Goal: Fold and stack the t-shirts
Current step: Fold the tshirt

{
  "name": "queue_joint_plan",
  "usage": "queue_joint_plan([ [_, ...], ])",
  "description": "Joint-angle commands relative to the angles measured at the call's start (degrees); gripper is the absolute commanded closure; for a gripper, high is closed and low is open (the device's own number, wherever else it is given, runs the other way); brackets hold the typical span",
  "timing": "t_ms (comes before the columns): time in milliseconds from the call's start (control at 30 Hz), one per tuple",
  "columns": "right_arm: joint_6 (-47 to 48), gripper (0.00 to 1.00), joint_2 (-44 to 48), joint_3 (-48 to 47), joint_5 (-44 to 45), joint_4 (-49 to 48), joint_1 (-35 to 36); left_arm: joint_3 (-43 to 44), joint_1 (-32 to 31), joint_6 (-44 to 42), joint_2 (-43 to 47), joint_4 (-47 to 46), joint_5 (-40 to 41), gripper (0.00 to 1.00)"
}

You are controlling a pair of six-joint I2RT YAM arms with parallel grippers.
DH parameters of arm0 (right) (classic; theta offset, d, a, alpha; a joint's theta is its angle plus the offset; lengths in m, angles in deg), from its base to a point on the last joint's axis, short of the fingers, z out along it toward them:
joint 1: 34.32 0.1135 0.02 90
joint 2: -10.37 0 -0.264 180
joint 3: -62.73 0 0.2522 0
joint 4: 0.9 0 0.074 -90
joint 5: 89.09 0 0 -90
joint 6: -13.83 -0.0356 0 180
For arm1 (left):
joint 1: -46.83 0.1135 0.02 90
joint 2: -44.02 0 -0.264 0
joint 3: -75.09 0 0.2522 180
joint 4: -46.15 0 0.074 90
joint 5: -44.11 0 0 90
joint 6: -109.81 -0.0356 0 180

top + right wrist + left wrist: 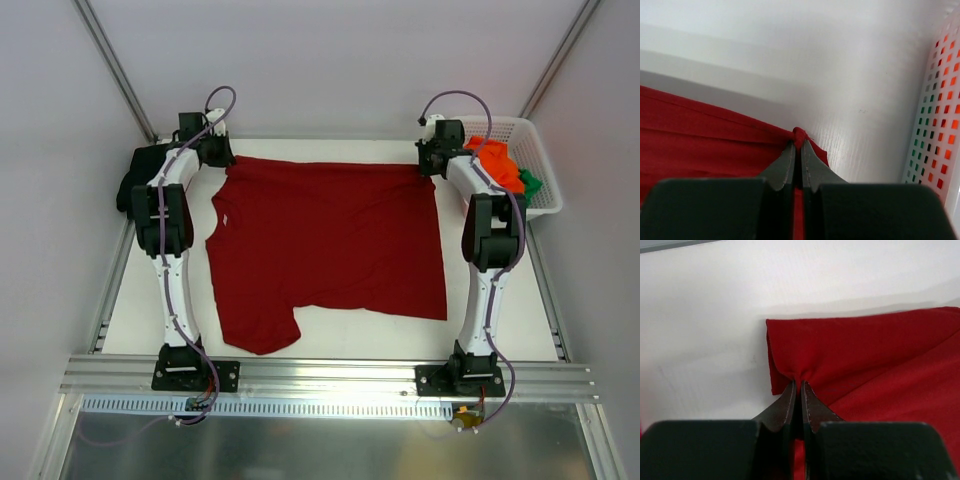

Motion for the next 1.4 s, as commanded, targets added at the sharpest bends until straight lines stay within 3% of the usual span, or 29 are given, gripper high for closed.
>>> queue_joint_plan([
  [0, -0.2, 1.0, 5.1, 1.6, 1.8, -1.7, -1.5, -1.8, 1.4, -1.5, 6.9, -2.3, 0.3, 1.0],
  [633, 1.3, 1.0, 13.7, 10.6, -2.7, -5.6, -1.2, -11.0, 0.7, -1.1, 14.2, -7.1, -2.6, 1.0],
  [1367, 4.4, 1.0, 19.2, 13.4, -6.8, 8.8, -1.1, -22.9, 1.6, -6.9, 25.1, -2.0, -4.6, 1.0],
])
